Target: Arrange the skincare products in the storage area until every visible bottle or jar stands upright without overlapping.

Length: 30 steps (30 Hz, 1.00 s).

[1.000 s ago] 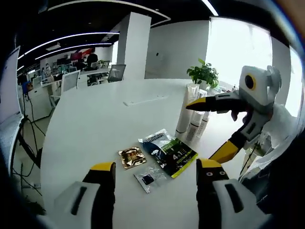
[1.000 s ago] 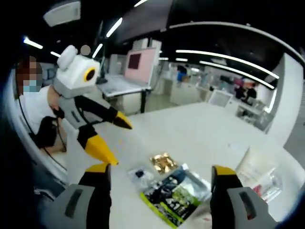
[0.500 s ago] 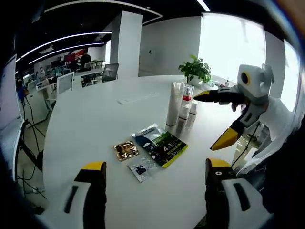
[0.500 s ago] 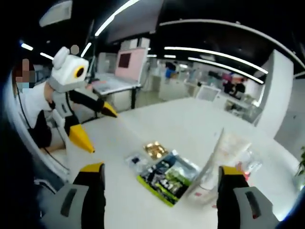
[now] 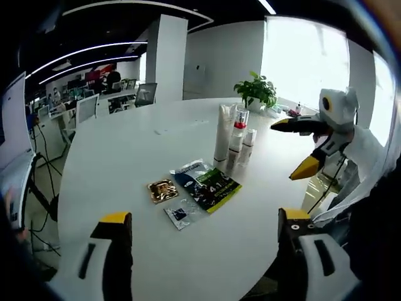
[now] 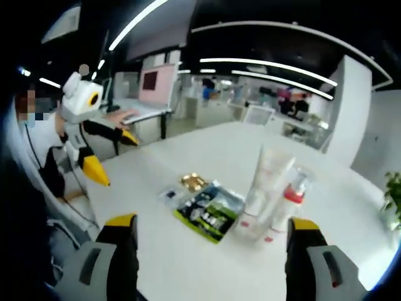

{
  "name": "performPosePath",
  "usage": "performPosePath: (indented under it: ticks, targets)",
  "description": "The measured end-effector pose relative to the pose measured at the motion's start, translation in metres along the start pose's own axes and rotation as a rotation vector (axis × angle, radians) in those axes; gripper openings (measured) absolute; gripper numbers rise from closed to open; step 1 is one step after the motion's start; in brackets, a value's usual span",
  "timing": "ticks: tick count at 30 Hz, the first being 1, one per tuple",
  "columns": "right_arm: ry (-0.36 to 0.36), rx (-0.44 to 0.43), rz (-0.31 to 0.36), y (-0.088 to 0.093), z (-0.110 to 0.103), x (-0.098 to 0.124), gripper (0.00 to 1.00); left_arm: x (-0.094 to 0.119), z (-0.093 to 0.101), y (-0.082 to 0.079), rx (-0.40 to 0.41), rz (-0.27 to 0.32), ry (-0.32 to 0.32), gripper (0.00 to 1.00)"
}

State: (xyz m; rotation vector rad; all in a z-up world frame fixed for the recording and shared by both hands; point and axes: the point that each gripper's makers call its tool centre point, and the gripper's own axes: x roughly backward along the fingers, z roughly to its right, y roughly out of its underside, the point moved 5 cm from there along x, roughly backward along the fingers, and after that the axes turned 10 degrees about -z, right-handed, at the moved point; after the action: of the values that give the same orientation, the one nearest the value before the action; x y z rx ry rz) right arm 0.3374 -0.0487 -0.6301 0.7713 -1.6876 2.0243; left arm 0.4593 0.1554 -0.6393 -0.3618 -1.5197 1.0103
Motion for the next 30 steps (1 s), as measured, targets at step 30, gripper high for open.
performPosePath:
  ticks: [30]
  targets:
    - [0.061, -0.164, -0.042, 0.015, 0.035, 0.015, 1.0, 0.008, -0.016, -0.006, 0.198, 0.007, -0.103, 0.99]
